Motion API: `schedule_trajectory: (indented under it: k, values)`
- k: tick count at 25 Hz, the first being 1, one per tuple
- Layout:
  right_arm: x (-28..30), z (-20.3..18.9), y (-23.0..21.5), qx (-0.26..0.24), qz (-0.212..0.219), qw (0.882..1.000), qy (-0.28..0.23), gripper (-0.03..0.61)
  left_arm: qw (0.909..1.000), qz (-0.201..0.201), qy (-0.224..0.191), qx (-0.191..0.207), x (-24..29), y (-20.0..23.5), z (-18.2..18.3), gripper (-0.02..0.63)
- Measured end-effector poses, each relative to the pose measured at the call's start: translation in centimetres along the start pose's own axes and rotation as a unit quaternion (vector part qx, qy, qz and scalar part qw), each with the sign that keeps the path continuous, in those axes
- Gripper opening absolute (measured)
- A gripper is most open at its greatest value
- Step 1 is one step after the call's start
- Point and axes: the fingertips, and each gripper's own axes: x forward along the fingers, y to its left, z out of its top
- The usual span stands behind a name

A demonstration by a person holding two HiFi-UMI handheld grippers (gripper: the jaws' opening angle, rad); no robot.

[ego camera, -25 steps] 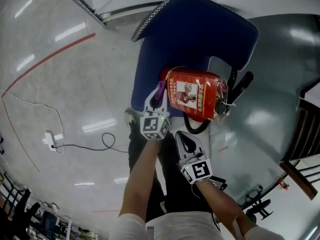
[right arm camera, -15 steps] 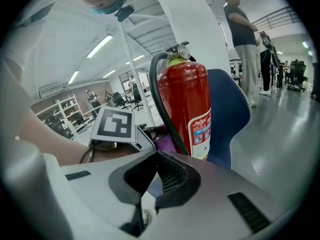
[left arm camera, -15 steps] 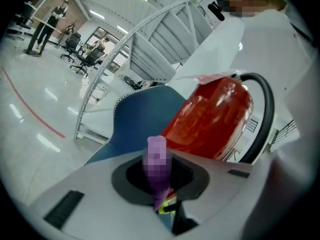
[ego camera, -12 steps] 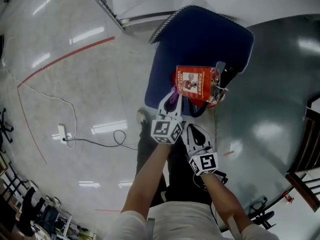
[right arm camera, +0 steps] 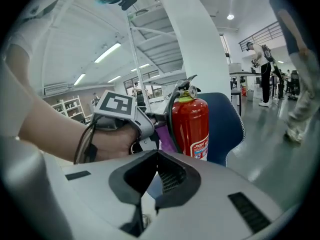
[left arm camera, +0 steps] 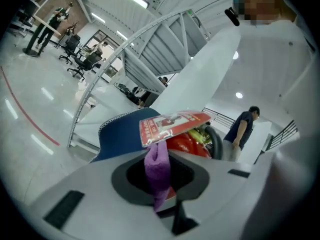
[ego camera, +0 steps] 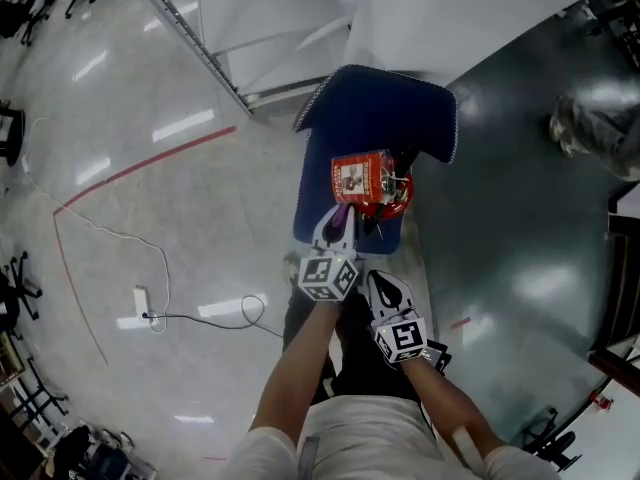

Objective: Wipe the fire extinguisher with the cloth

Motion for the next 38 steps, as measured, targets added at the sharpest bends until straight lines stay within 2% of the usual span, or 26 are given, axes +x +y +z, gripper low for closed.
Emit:
schedule_trajectory:
  k: [14, 18, 22, 26, 28, 32, 35, 38]
  values:
    - [-1.5, 3.0, 0.0, -0.010, -0.021, 1.000, -0.016, 0.012, 0.9993, -0.036, -0.003, 0.000, -2.9, -4.7, 3.6, 0.049]
    - [-2.6, 4.6, -0.3, -0.015, -0.024, 0.999, -0.020, 0.012, 0.9997, -0.020, -0.016, 0.002, -5.2, -4.9, 5.0, 0.051]
    - [-2.2, 5.1, -0.5, -0.031, -0.031, 0.999, -0.012, 0.012, 0.9984, 0.001, -0.028, 0.050, -7.2, -4.1, 6.2, 0.050]
    - [-0.8, 5.7, -1.5, -0.054, -0.023, 0.998, -0.015, 0.012, 0.9974, 0.012, -0.042, 0.057, -7.9, -3.0, 5.5, 0.051]
    - [-0.6, 6.0, -1.9, -0.062, -0.006, 0.998, -0.015, 0.012, 0.9970, 0.033, -0.044, 0.053, -8.3, -2.6, 4.5, 0.051]
    - [-0.4, 5.3, -2.6, -0.081, 0.054, 0.995, -0.002, 0.012, 0.9918, 0.101, -0.056, 0.055, -9.1, -2.1, 2.4, 0.051]
    - [0.8, 4.2, -3.9, -0.103, 0.106, 0.989, 0.015, 0.012, 0.9832, 0.157, -0.085, 0.042, -9.2, -1.9, 1.4, 0.051]
    - [1.3, 2.8, -5.4, -0.133, 0.157, 0.978, 0.042, 0.012, 0.9716, 0.208, -0.112, 0.020, -9.7, -2.1, -0.1, 0.051]
